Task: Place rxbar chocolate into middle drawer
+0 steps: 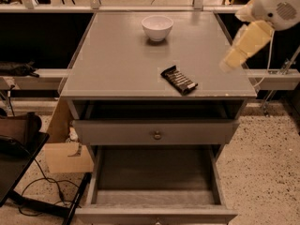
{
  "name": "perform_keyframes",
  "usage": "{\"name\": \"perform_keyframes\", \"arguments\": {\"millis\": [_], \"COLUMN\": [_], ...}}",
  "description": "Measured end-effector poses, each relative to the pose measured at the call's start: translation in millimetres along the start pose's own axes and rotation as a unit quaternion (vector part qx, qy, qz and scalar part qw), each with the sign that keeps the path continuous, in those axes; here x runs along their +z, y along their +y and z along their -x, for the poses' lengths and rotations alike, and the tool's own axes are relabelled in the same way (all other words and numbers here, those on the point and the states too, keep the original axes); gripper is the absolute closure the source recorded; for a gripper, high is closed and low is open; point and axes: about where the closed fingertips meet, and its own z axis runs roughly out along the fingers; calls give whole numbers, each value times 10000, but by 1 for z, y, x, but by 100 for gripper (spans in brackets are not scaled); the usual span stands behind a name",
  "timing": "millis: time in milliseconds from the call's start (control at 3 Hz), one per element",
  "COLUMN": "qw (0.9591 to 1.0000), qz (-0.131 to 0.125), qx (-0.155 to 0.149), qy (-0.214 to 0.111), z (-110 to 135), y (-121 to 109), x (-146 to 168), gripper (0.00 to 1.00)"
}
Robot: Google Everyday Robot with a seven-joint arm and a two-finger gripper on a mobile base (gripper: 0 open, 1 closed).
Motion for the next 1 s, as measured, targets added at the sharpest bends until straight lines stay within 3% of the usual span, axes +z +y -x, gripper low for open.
{"name": "perform_keyframes", "arguments": {"millis": [333,667,1000], "qw": [9955,9877,9812], "qz": [76,165,182], "qx": [850,1481,1893], "qy": [-420,-472,-334], "z": [46,68,85], "y": [-42,-56,-51], "x": [57,97,137], "gripper": [0,0,0]}}
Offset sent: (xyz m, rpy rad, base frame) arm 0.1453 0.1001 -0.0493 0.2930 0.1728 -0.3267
